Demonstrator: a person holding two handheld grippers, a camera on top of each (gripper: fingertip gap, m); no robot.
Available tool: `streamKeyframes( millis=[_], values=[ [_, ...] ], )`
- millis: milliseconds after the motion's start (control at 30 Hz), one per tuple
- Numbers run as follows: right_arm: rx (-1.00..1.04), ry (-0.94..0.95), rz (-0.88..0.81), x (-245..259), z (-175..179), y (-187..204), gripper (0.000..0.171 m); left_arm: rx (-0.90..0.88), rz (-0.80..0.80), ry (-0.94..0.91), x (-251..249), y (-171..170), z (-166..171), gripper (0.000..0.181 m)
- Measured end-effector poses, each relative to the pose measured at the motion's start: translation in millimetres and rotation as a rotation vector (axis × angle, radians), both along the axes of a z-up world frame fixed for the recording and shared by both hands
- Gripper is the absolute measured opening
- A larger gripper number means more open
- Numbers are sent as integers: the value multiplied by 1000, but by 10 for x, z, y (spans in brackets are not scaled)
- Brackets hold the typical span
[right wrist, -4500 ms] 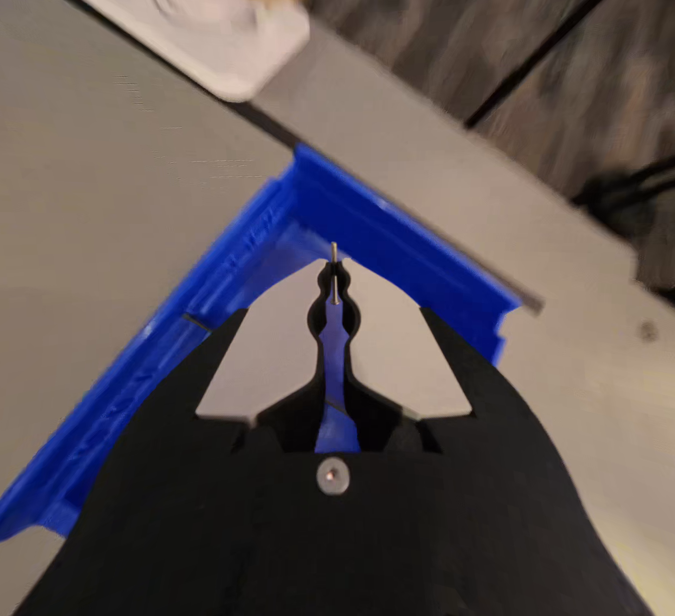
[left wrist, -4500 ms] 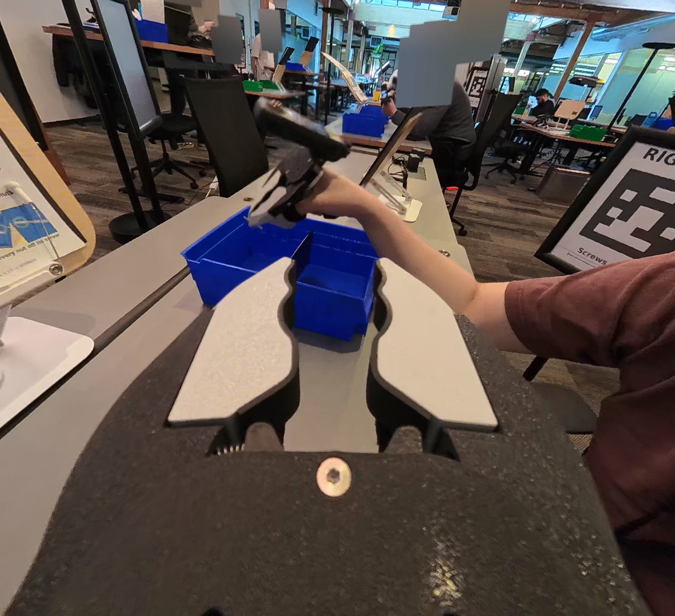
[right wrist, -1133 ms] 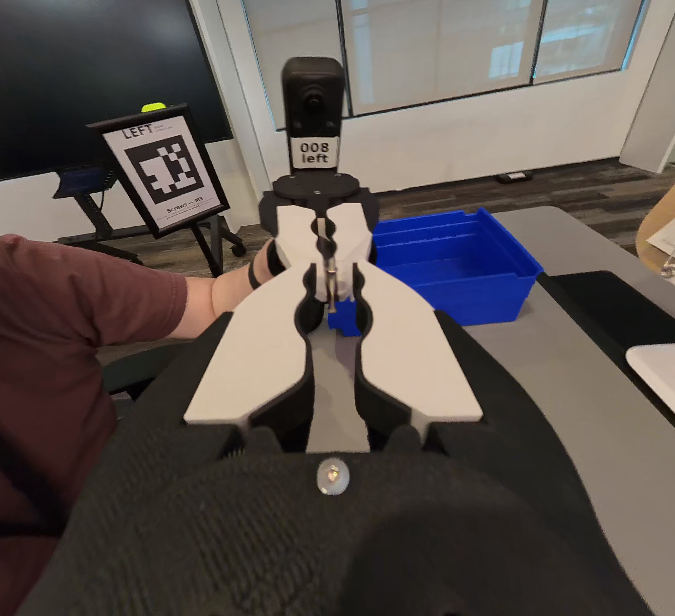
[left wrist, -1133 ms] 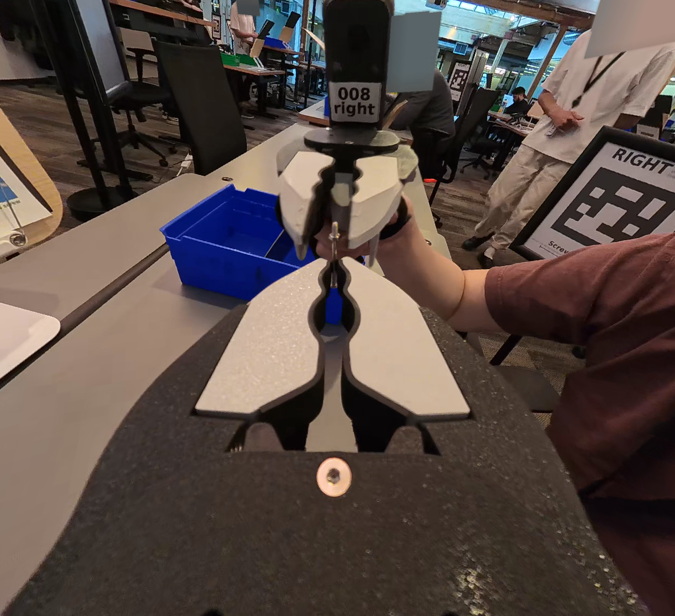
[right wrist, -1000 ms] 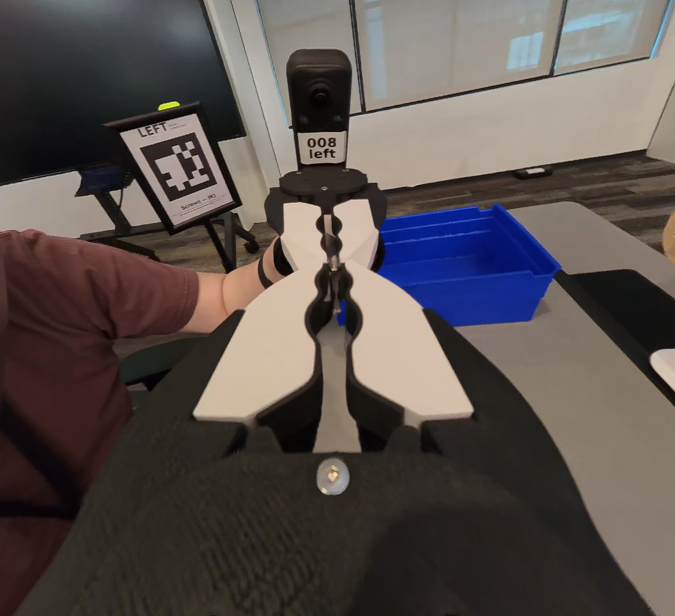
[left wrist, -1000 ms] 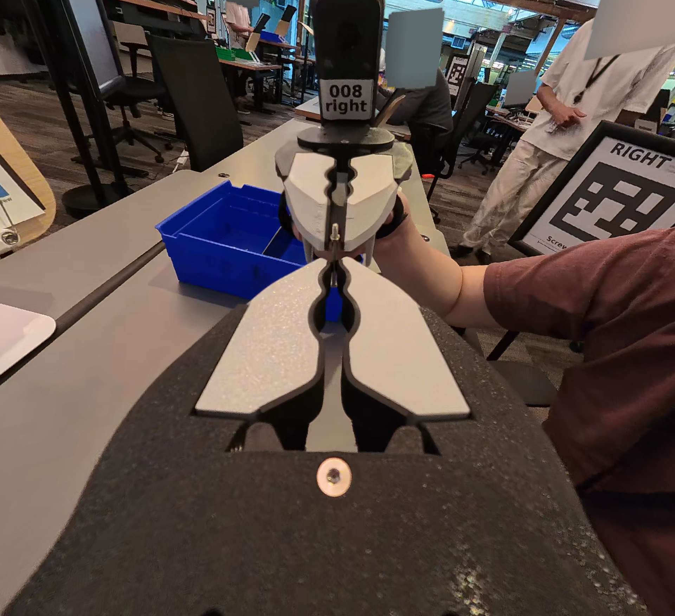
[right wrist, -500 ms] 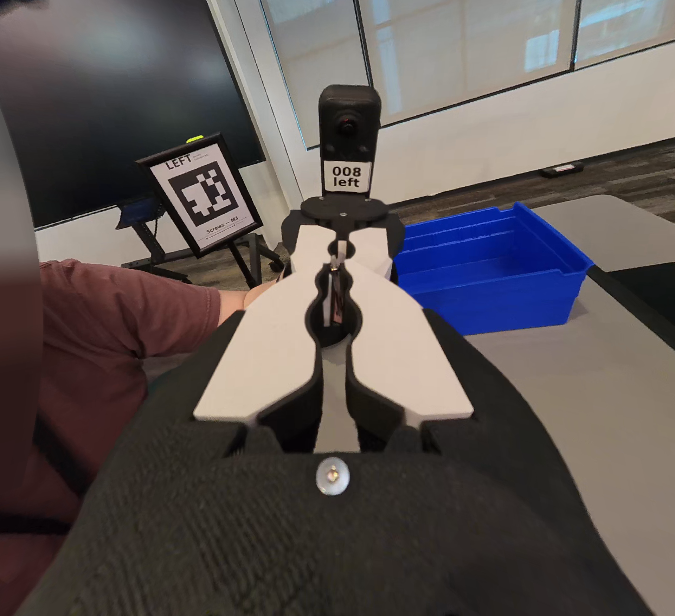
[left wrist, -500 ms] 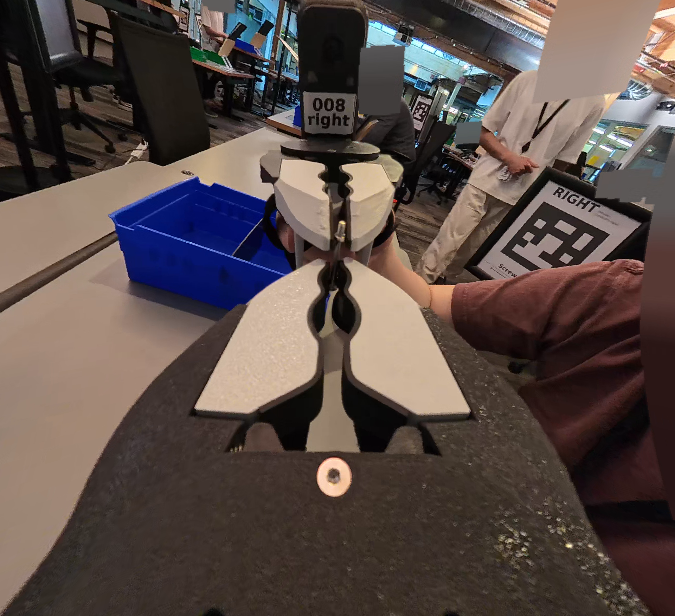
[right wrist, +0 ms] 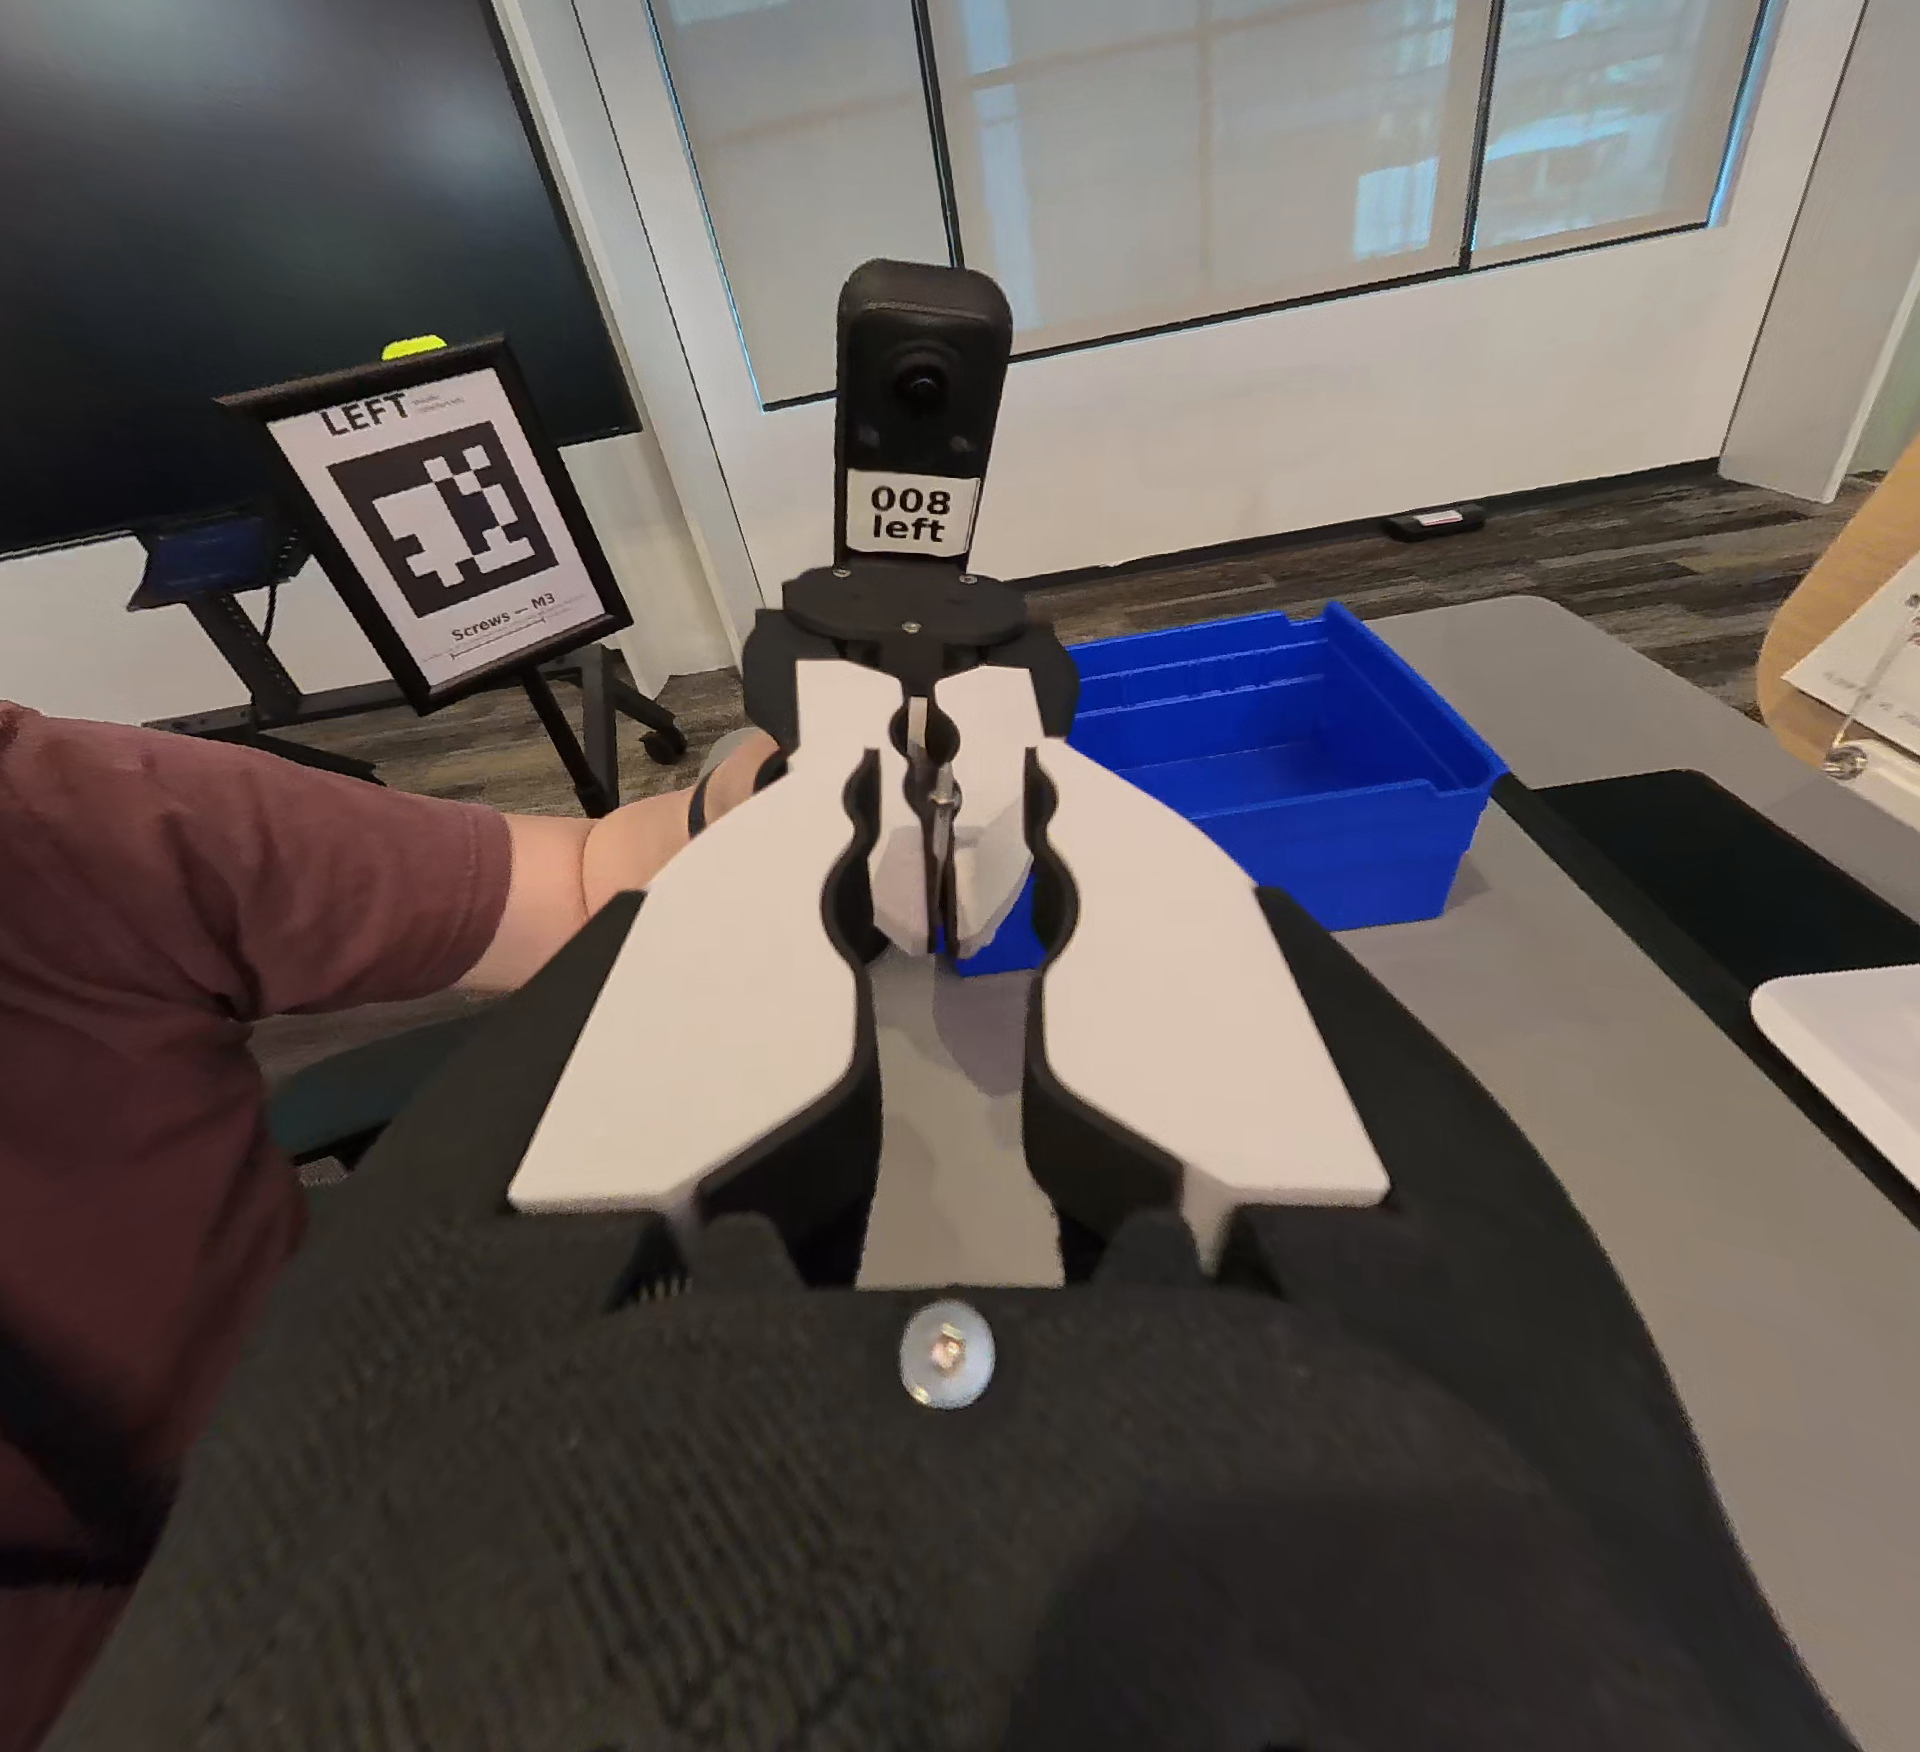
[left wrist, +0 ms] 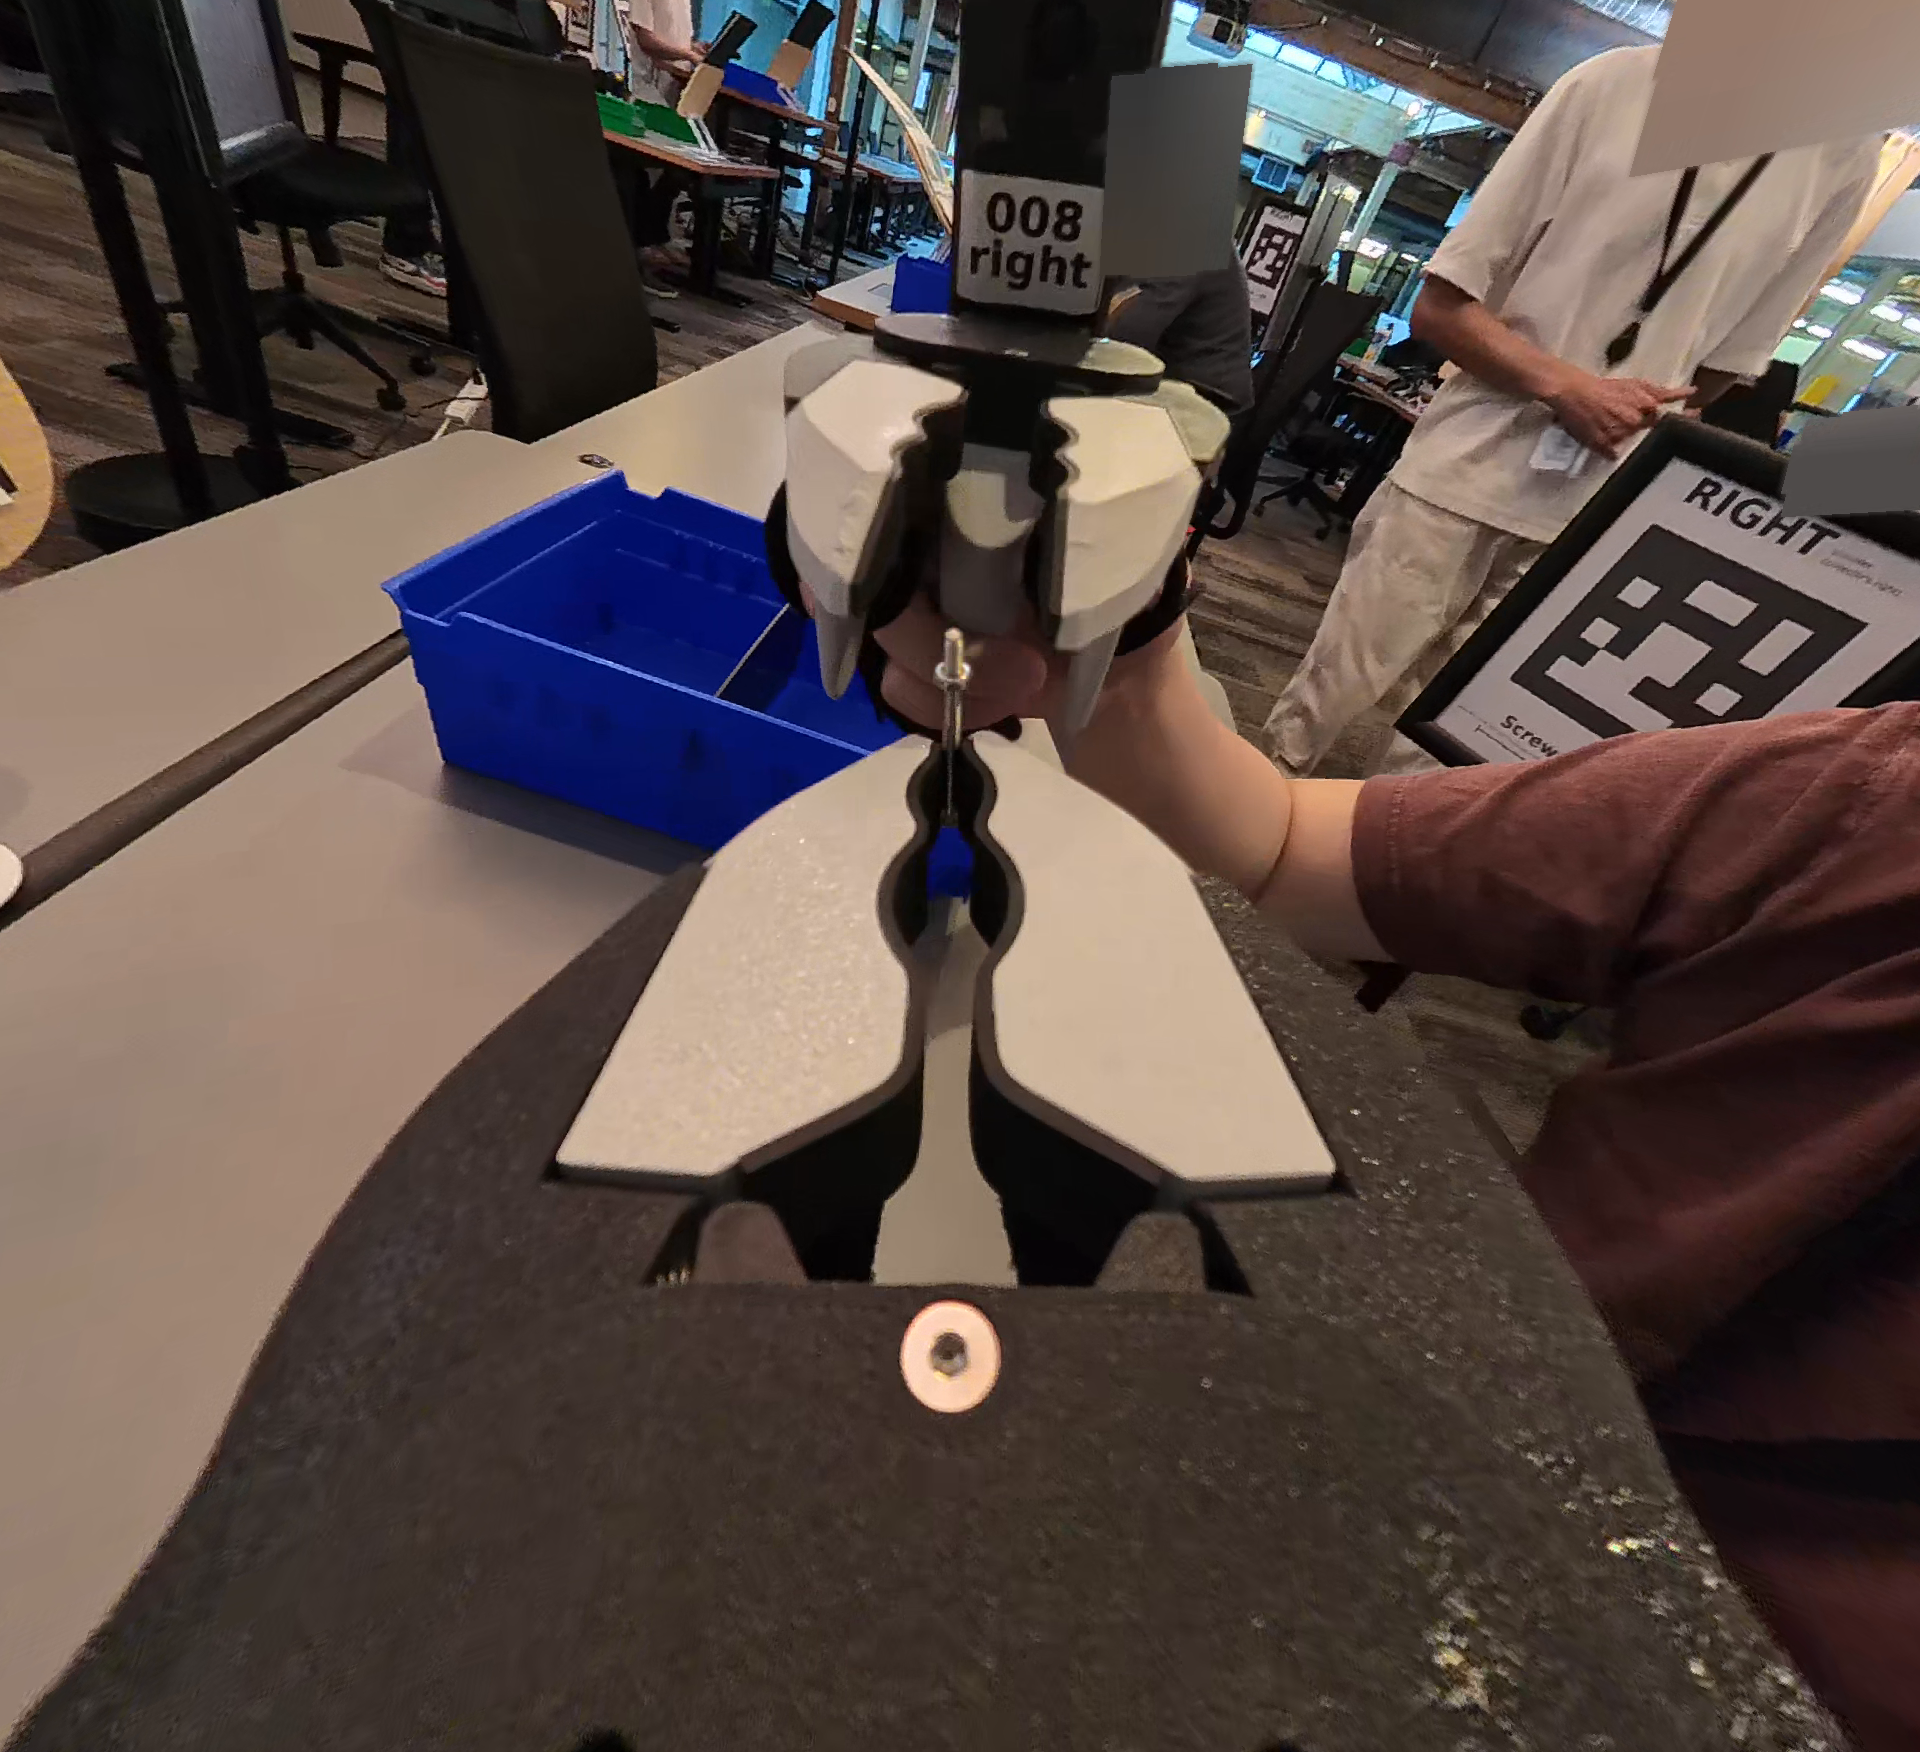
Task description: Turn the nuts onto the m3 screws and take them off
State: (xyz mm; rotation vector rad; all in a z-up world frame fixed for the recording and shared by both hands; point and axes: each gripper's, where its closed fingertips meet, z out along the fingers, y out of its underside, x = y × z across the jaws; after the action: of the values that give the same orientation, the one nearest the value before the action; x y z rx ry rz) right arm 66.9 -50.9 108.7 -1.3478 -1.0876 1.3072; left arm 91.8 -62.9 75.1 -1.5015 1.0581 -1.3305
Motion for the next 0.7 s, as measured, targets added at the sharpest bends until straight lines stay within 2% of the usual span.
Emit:
streamKeyframes(
  millis=[167,467,700],
  values=[
    [2,-47,-4,-78,-107,6,27,17,-20,-8,17,-54,33,2],
    [-41,28,94,57,23,-56,26,56,-27,-16,0,-92,90,2],
    [-33,-4,101,-45,-59,-91,28,71,-46,-3,58,-150,65,2]
  ],
)
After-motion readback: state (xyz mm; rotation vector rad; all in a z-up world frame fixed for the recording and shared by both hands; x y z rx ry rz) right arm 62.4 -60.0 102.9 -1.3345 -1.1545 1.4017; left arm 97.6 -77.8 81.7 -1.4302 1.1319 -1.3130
